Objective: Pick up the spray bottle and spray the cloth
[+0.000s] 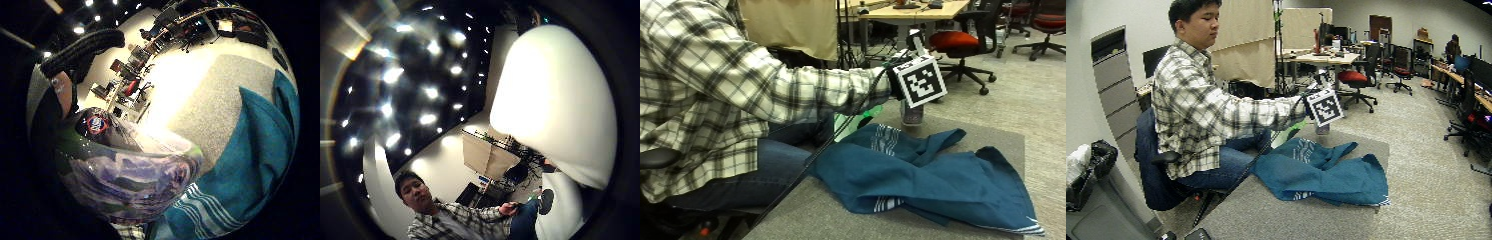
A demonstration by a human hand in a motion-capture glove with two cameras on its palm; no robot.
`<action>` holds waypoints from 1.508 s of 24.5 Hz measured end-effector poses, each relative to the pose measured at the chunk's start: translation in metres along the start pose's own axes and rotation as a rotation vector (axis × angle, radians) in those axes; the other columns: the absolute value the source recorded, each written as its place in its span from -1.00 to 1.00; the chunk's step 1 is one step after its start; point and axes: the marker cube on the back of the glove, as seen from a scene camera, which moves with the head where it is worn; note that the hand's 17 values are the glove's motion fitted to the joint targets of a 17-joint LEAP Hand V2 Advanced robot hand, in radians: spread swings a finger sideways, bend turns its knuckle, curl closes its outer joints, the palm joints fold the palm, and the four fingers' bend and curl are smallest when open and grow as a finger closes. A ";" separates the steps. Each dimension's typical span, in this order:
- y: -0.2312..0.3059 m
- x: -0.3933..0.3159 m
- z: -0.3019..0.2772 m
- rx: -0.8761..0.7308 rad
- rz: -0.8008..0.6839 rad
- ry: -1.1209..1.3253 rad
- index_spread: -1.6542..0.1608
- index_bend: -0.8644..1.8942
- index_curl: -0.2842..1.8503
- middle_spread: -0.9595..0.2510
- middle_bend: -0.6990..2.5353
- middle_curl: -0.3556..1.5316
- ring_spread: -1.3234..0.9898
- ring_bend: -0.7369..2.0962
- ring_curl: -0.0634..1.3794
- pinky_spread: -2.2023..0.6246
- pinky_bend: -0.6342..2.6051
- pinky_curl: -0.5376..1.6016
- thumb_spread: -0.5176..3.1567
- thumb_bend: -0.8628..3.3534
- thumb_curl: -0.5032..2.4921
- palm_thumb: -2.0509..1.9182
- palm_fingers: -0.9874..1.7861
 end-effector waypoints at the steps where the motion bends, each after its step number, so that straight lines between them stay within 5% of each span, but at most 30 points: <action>1: -0.001 0.004 0.002 0.005 0.001 0.006 0.50 -0.24 -0.17 0.27 -0.30 -0.07 -0.04 -0.09 -0.22 0.44 -0.39 -0.12 -0.64 -0.60 -0.14 0.58 0.58; 23: 0.004 0.029 0.015 -0.082 0.011 0.080 0.51 -0.28 -0.22 0.29 -0.33 -0.08 -0.05 -0.10 -0.22 0.43 -0.35 -0.10 -0.59 -0.61 -0.15 0.58 0.54; 28: 0.010 0.031 0.010 -0.150 0.026 0.094 0.52 -0.42 -0.32 0.36 -0.33 -0.07 0.00 -0.10 -0.21 0.51 -0.35 -0.09 -0.48 -0.61 -0.16 0.56 0.26; 33: 0.018 0.029 -0.001 -0.198 0.045 0.203 0.46 -0.30 -0.33 0.40 -0.38 -0.11 0.07 -0.22 -0.23 0.58 -0.39 -0.08 -0.38 -0.64 -0.21 0.46 -0.23; 37: 0.024 0.021 -0.023 -0.174 0.059 0.445 0.43 -0.26 -0.37 0.40 -0.43 -0.16 0.11 -0.29 -0.34 0.62 -0.40 -0.13 -0.31 -0.65 -0.26 0.36 -0.28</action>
